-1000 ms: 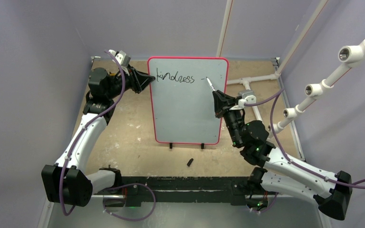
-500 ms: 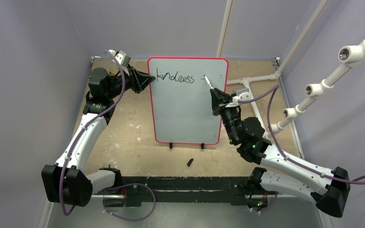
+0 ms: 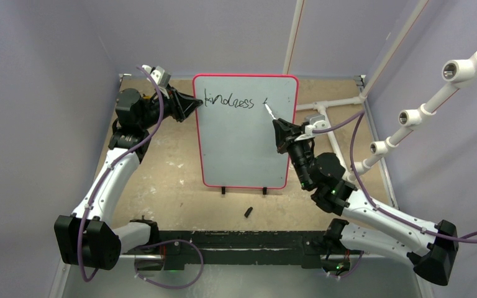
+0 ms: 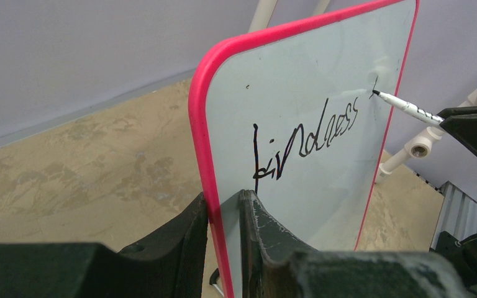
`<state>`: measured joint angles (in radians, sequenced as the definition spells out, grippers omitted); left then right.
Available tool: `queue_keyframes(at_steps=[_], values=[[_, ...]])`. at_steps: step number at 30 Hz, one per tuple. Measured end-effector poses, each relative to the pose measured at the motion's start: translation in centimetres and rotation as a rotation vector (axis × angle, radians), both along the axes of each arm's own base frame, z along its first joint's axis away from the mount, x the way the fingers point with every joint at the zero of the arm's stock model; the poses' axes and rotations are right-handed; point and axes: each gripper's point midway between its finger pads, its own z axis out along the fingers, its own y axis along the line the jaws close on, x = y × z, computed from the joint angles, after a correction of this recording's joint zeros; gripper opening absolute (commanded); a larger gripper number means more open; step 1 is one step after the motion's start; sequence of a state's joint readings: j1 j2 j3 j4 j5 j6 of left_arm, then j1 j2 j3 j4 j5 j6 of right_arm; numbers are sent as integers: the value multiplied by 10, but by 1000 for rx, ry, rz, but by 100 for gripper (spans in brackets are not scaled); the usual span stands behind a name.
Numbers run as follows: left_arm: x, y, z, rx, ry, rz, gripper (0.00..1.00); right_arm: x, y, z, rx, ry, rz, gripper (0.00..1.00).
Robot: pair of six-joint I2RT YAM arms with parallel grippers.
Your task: Write a sentence on the whiteboard
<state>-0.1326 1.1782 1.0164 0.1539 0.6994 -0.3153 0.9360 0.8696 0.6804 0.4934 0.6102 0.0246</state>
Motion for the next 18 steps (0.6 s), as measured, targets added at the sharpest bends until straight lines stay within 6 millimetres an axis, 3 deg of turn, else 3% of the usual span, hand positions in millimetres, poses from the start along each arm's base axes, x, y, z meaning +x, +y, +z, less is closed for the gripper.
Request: queue_keyframes(at_steps=[18], values=[[1, 1, -2, -4, 14, 6, 0, -5, 4, -27, 17, 89, 36, 0]])
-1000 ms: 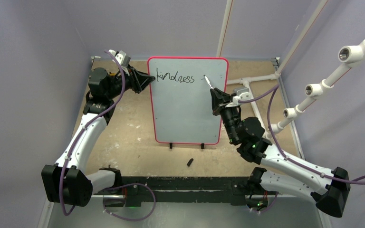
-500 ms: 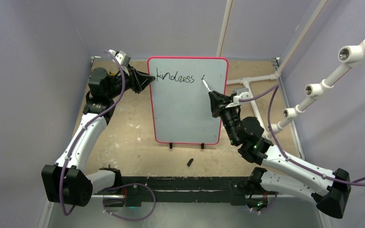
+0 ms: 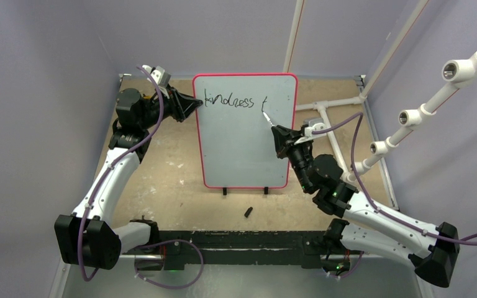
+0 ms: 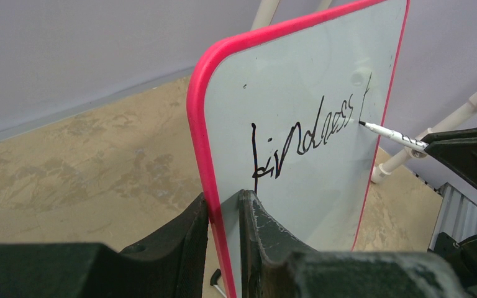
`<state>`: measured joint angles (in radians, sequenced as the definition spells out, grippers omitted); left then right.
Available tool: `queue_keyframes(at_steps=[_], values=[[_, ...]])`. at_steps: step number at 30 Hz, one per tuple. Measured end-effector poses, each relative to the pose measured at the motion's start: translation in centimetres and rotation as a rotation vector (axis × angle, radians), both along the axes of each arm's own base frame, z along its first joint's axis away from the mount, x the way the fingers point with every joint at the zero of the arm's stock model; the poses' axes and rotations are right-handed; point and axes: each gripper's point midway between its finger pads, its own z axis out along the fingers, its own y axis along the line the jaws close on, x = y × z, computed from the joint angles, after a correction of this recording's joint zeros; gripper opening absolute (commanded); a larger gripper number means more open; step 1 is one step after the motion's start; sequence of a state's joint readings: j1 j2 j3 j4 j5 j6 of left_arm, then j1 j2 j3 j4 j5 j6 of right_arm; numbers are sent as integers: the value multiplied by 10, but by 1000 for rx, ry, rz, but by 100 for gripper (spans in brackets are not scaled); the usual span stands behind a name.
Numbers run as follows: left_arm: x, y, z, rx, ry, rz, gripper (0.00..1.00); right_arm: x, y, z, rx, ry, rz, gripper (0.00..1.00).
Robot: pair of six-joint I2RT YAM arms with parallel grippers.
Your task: Write a sentence on the whiteboard
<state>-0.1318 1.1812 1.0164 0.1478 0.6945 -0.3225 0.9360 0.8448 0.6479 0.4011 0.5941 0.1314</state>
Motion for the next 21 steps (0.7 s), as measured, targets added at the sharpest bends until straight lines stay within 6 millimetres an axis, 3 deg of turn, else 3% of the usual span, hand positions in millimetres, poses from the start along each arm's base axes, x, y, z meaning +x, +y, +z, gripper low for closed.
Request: queue_keyframes(at_steps=[21], values=[[0, 0, 0, 0, 0, -2, 0, 0, -17, 23, -2, -80, -66, 0]])
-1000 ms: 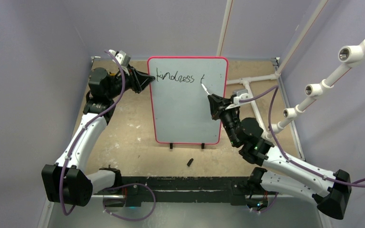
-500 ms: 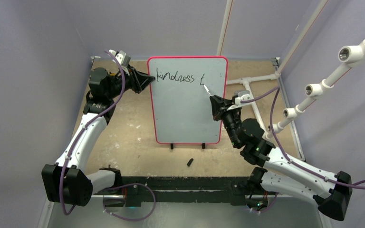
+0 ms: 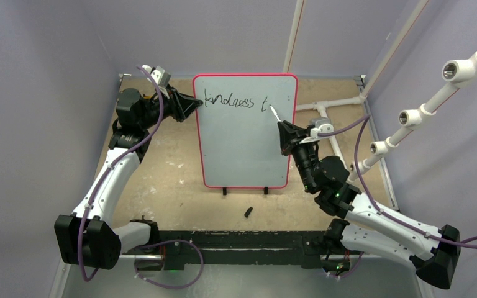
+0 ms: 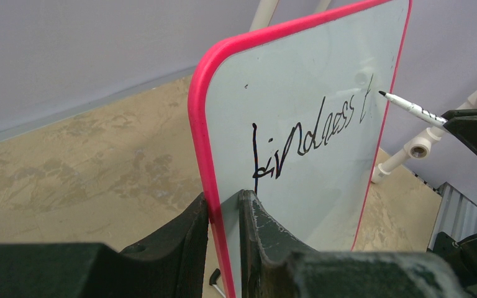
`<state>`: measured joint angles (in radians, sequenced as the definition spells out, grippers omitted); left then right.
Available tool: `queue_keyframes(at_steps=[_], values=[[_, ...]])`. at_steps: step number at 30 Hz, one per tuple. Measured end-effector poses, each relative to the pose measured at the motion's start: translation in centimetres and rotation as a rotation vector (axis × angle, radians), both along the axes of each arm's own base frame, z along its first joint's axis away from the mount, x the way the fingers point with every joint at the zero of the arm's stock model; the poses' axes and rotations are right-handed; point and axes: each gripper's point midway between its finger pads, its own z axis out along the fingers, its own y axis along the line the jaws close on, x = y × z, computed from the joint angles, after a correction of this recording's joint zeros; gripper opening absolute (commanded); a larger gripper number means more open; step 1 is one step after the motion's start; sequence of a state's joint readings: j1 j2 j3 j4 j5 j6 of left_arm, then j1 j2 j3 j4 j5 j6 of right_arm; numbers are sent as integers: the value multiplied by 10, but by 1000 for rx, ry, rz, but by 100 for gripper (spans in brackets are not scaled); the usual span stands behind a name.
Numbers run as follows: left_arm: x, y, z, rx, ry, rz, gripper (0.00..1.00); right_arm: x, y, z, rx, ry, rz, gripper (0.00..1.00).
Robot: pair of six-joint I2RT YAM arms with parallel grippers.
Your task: Write a sentence on the whiteboard
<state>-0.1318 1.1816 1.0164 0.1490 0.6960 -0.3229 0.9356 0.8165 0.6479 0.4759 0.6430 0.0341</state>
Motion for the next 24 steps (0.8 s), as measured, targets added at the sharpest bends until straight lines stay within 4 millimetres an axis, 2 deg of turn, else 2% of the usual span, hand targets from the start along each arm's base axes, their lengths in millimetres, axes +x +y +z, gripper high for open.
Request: queue_keyframes(at_steps=[17, 24], values=[[0, 0, 0, 0, 0, 1, 0, 7, 3, -3, -47, -11, -24, 0], [0, 0, 0, 0, 0, 1, 0, 5, 8, -10, -45, 17, 3, 0]])
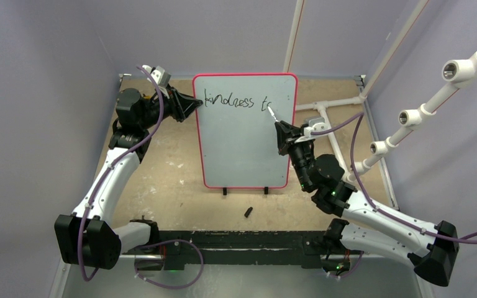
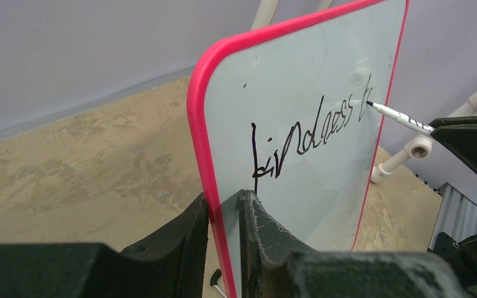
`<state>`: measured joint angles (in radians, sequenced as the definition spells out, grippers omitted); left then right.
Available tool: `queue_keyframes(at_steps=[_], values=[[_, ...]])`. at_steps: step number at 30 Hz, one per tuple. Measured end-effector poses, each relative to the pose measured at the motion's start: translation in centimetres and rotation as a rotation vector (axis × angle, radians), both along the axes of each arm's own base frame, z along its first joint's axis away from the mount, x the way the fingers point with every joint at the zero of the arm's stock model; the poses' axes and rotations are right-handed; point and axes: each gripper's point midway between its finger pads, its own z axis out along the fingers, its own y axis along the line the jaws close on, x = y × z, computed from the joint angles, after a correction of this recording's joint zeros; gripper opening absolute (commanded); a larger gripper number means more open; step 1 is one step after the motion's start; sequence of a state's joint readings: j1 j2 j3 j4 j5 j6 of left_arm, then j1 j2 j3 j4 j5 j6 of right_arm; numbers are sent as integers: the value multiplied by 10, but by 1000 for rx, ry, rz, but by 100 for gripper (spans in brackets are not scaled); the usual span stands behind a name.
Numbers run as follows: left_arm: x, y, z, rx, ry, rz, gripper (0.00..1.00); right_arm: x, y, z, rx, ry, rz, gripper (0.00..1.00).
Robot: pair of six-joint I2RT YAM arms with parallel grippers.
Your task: Write a sentence on the whiteboard
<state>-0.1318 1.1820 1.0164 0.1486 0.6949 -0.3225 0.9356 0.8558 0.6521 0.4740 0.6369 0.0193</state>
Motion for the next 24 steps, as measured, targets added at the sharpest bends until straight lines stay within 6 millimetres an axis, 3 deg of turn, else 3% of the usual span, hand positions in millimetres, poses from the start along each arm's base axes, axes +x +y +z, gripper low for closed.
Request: queue_keyframes(at_steps=[24], values=[[0, 0, 0, 0, 0, 1, 0, 0, -7, 1, -3, 4, -28, 0]])
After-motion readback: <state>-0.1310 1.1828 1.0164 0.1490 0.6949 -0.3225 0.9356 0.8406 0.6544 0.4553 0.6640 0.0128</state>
